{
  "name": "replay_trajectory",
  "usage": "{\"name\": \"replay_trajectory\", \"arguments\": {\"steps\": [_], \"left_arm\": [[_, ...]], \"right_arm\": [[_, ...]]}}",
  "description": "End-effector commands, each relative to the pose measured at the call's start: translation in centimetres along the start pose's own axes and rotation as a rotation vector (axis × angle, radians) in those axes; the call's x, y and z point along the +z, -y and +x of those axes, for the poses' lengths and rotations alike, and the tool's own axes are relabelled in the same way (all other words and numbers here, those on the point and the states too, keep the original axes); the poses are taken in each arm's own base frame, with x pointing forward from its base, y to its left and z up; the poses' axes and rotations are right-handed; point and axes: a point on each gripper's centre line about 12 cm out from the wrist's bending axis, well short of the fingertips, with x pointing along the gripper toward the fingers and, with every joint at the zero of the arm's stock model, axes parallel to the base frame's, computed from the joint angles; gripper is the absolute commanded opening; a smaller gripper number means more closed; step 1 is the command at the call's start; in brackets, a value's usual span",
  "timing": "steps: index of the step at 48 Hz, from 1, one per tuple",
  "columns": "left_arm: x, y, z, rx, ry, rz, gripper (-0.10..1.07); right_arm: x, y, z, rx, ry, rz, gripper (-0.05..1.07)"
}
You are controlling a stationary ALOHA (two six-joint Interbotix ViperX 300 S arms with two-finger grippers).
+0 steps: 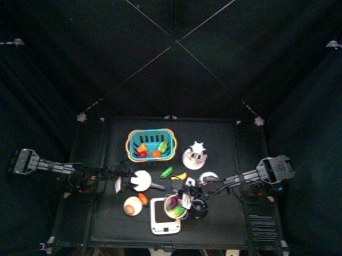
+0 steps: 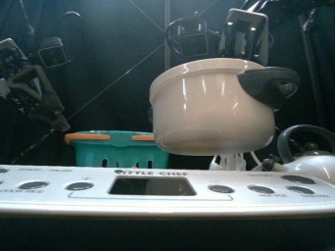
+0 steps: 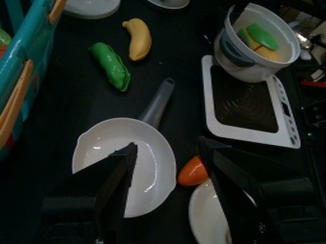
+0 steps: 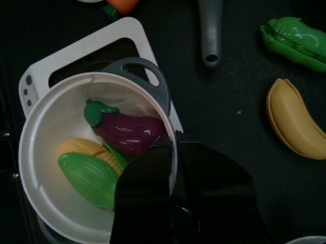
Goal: Place pot to the right of the pot lid
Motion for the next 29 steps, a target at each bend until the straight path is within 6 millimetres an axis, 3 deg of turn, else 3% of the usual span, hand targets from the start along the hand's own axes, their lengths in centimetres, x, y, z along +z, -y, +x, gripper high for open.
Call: {"name": "replay_trajectory", "arguments": {"steps": [1,14,22,29], "left_arm": [[0.6,0.1,0.0,-0.001,0.017,-0.003,0.89],[0.7,0.1,0.1,-0.002,0.018,-0.003,0.89],[0.7,0.1,0.1,-0.001,0.021,-0.003,0.89],[0.9,0.1,0.0,0.0,0.027,-0.004,0.89]], "right_arm": [[1.0,-0.5,-1.5,0.024,0.042,0.005,0.3],[-2.3,-0.8,-4.4,0.021,-0.026,-0.022,0.3],[-7.1,-1.5,-7.0,0.08,-0.108,-0.012,0.3],[-10.6,-1.2,-8.0,0.111,-0.178,0.021,0.3]]}}
